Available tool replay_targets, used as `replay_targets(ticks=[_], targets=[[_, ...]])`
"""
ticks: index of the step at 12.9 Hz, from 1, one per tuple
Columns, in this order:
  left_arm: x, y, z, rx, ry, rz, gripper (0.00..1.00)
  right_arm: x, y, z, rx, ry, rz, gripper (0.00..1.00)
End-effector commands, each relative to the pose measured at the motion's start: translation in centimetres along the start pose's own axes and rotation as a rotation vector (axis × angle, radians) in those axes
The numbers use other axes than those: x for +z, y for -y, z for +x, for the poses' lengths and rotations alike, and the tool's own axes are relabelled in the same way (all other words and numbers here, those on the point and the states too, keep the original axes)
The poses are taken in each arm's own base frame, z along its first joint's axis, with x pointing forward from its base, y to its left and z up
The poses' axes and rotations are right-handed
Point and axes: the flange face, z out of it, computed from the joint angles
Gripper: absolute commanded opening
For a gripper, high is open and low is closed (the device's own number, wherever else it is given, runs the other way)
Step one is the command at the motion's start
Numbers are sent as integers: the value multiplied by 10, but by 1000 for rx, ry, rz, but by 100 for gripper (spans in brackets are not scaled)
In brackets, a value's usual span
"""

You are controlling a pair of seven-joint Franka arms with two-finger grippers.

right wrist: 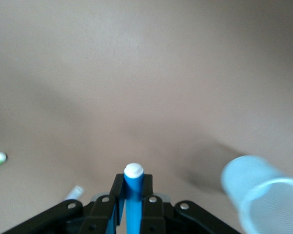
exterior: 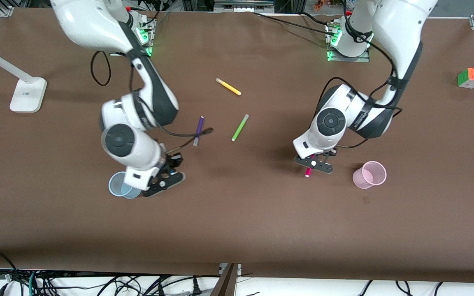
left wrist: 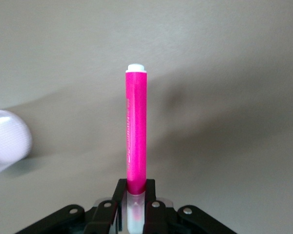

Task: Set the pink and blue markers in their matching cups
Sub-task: 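Carry the blue marker to the blue cup while the left carries pink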

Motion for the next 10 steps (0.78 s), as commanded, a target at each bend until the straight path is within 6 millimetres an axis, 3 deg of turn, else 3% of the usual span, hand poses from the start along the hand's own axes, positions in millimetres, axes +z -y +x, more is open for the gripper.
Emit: replay_targets(ticks=[1, 2, 3, 6, 8, 10], targets=[[-36, 31, 4, 87, 67, 55, 0, -24, -53, -11, -190, -82, 106, 0], [-44, 62, 3, 130, 102, 100, 0, -28, -69, -15, -281, -117, 131, 0], [-53, 80, 2, 199, 131, 136, 0, -31, -88, -21, -368, -153, 147, 0], [-45, 137, -5, 412, 264, 323, 0, -32, -152, -43, -544, -327, 234, 0], [-18, 148, -4, 510, 396, 411, 0, -15, -177, -54, -618, -437, 291, 0], [14, 143, -2, 545, 507, 467, 0, 6, -187, -57, -662, -507, 326, 0]])
